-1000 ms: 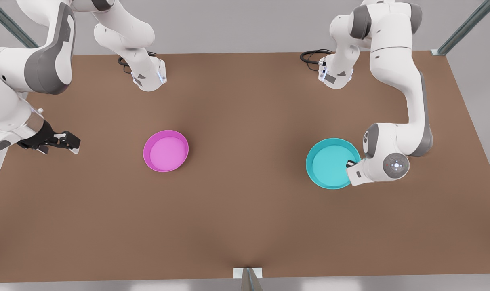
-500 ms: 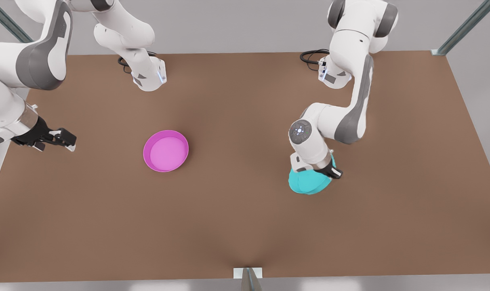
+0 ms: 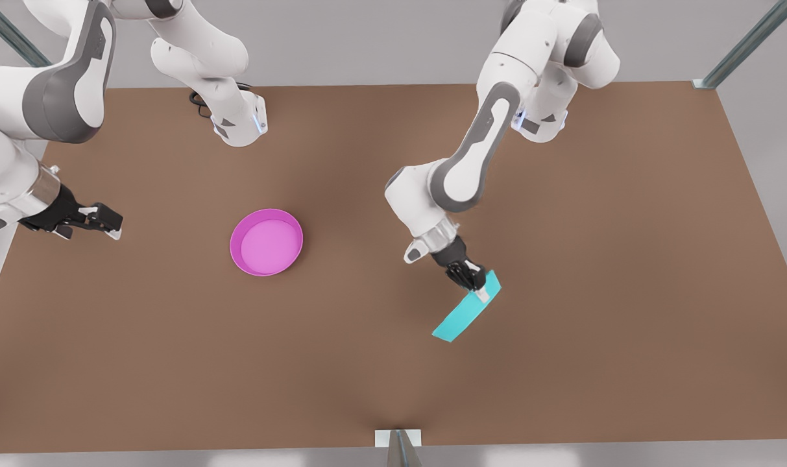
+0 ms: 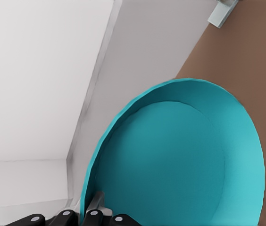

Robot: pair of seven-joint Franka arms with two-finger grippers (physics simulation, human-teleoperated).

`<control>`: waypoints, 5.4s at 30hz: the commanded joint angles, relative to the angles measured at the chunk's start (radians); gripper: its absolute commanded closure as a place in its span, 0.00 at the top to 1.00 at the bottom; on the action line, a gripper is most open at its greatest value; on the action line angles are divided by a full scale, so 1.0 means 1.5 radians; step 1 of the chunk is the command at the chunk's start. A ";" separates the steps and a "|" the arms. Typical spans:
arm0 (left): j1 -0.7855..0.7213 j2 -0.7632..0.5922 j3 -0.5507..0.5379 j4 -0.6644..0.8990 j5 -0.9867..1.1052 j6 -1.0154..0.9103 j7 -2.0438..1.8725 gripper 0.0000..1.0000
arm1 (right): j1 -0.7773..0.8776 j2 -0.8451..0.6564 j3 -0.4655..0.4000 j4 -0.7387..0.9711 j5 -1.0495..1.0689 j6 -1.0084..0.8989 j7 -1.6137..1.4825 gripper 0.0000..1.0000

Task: Flip the blue plate over with the left arm, and stack the pink plate on top of the blue plate with the right arm

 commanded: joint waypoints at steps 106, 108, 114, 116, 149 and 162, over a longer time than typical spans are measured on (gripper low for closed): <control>0.549 -0.257 -0.202 0.054 -0.683 -0.346 0.275 1.00 | -0.007 0.140 0.037 -0.635 0.421 0.608 -0.730 0.52; 0.549 -0.257 -0.203 0.054 -0.683 -0.346 0.275 1.00 | -0.005 0.145 0.037 -0.634 0.429 0.607 -0.728 0.52; 0.549 -0.257 -0.202 0.054 -0.683 -0.347 0.275 1.00 | -0.002 0.151 0.037 -0.633 0.440 0.606 -0.725 0.52; 0.549 -0.257 -0.202 0.054 -0.683 -0.346 0.275 1.00 | -0.001 0.154 0.037 -0.633 0.440 0.606 -0.724 0.52; 0.543 -0.261 -0.203 0.055 -0.682 -0.350 0.276 1.00 | 0.041 0.140 0.037 -0.618 0.480 0.570 -0.667 0.21; 0.543 -0.258 -0.204 0.054 -0.666 -0.346 0.272 1.00 | 0.316 0.119 0.034 -0.487 0.583 0.563 -0.281 0.21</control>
